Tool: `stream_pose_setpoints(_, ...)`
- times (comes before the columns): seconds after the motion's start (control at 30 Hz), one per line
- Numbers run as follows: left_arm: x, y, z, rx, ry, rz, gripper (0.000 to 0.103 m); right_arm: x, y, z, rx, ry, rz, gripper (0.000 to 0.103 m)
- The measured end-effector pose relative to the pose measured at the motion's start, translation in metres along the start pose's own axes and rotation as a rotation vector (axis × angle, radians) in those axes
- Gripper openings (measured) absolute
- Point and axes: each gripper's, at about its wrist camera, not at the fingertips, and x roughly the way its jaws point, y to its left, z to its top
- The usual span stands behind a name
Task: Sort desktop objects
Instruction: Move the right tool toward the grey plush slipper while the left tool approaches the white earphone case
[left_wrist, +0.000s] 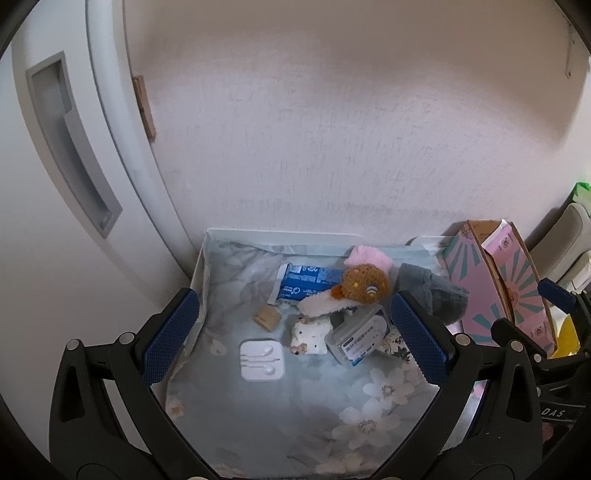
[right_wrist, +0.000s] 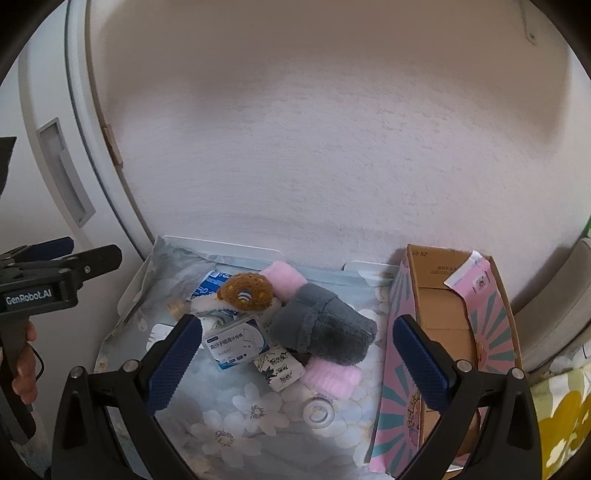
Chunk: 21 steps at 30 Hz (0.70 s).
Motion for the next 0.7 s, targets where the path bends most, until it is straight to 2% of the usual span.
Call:
stream_pose_setpoints(0.5, 0.001, 0.009, -0.012, -0.008, 0.030, -0.008, 0.103, -0.010, -0.011, 0.007, -0.097, -0.016, 0.070, 0.103)
stream_pose_setpoints(0.7, -0.003, 0.024, -0.010, -0.007, 0.021, -0.003, 0.103, -0.016, -0.015, 0.016, -0.212, 0.002, 0.126, 0.103)
